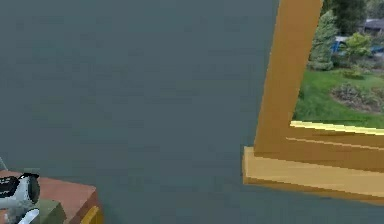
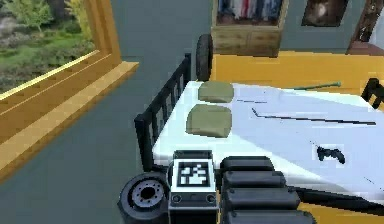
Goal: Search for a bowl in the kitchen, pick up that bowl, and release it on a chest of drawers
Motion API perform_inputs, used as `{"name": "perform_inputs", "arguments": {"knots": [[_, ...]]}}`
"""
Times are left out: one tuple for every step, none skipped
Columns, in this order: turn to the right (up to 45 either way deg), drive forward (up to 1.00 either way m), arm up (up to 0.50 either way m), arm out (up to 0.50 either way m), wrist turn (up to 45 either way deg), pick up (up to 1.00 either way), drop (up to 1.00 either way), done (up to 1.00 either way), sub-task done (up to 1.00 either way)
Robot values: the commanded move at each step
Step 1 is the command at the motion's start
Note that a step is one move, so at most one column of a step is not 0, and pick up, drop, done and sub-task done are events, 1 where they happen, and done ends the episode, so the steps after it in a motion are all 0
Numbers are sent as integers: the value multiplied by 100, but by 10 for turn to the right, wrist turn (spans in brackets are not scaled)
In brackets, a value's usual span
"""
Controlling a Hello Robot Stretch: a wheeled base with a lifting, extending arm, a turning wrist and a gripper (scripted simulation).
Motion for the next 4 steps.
{"name": "perform_inputs", "arguments": {"knots": [[330,0,0,0,0,0,0,0,0],[-420,0,0,0,0,0,0,0,0],[450,0,0,0,0,0,0,0,0],[90,0,0,0,0,0,0,0,0]]}}
